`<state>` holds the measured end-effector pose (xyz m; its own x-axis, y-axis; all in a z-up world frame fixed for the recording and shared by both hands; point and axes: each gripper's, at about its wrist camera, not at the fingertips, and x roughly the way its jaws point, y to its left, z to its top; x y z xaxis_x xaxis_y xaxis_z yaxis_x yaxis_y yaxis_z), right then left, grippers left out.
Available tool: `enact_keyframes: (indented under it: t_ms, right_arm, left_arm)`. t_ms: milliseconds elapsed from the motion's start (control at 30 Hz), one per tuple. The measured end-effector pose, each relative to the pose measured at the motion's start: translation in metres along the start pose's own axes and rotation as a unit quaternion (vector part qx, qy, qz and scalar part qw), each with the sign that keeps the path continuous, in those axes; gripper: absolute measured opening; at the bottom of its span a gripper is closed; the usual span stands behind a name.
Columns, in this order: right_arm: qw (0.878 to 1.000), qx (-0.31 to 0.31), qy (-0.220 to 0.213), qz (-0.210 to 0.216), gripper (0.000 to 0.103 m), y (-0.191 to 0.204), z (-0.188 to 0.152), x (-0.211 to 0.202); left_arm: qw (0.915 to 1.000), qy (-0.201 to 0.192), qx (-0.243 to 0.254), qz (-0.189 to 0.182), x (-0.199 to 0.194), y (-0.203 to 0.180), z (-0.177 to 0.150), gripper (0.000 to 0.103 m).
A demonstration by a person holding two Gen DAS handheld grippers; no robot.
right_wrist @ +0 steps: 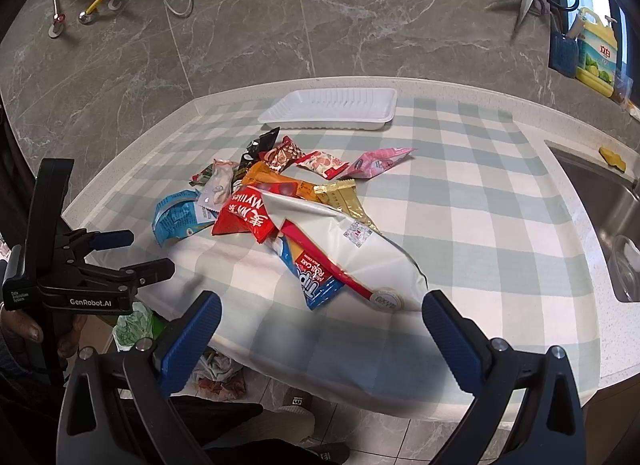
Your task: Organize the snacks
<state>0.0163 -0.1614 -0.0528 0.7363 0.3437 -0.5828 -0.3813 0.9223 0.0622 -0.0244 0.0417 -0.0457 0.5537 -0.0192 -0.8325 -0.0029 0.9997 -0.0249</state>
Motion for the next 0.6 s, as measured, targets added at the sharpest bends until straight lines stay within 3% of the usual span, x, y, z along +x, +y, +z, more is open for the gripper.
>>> enact_keyframes:
  t_ms: [300,600]
  right_arm:
    - [1.000,-0.019,0.000,-0.009,0.103,0.005,-0.003,0.003]
    - [0.996,-0.083,-0.001,-0.042,0.102,0.013,0.006,0.016]
  left_arm:
    - [0.9999,0.002,0.004,0.012,0.003,-0.002,0.003,0.101]
    - [0.9990,0.004,0.013,0.043,0.015,0.003,0.013,0.101]
